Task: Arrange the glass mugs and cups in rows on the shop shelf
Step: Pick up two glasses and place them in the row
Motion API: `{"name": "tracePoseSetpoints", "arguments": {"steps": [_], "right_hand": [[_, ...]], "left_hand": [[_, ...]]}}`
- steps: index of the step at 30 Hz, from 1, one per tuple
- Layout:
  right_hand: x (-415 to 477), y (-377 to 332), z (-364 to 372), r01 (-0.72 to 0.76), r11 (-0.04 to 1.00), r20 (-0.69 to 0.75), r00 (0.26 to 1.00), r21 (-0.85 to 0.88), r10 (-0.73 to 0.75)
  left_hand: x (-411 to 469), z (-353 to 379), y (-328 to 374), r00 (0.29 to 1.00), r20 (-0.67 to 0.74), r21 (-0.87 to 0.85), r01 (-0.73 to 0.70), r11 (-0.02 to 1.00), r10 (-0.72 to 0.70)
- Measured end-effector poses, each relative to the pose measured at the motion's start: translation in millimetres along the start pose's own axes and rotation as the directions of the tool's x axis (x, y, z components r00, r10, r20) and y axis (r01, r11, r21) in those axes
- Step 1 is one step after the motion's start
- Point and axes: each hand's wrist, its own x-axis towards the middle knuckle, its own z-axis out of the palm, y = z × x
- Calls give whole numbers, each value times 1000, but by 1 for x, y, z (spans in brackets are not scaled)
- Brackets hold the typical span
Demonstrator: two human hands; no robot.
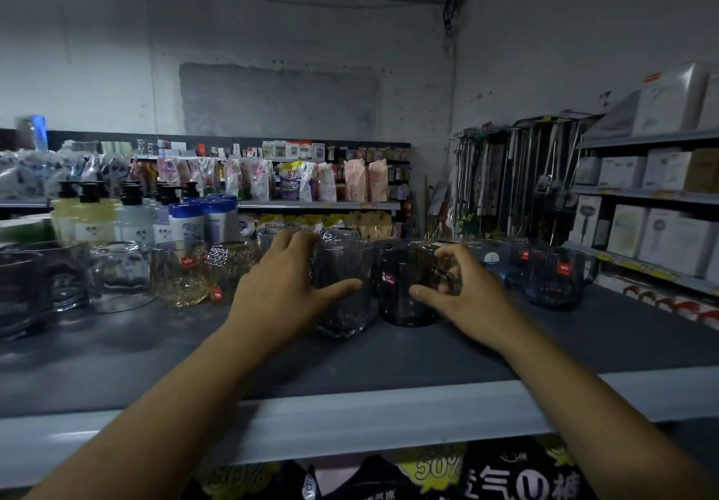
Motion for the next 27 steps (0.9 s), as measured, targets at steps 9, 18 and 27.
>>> {"name": "tracePoseSetpoints", "arguments": {"steps": [9, 18, 27], "right_hand": [[0, 1, 2, 24, 999, 19, 1000, -33, -23], [-8, -7, -9, 60, 978, 65, 997, -202, -48], [-60, -72, 1, 411, 856, 65, 909, -313, -412]], "left_hand": [[-4, -1, 7, 1000, -6, 29, 7, 1000, -7], [-12, -19, 25, 996, 83, 29, 39, 999, -41], [-70, -73, 23, 991, -94, -10, -97, 995, 96]]}}
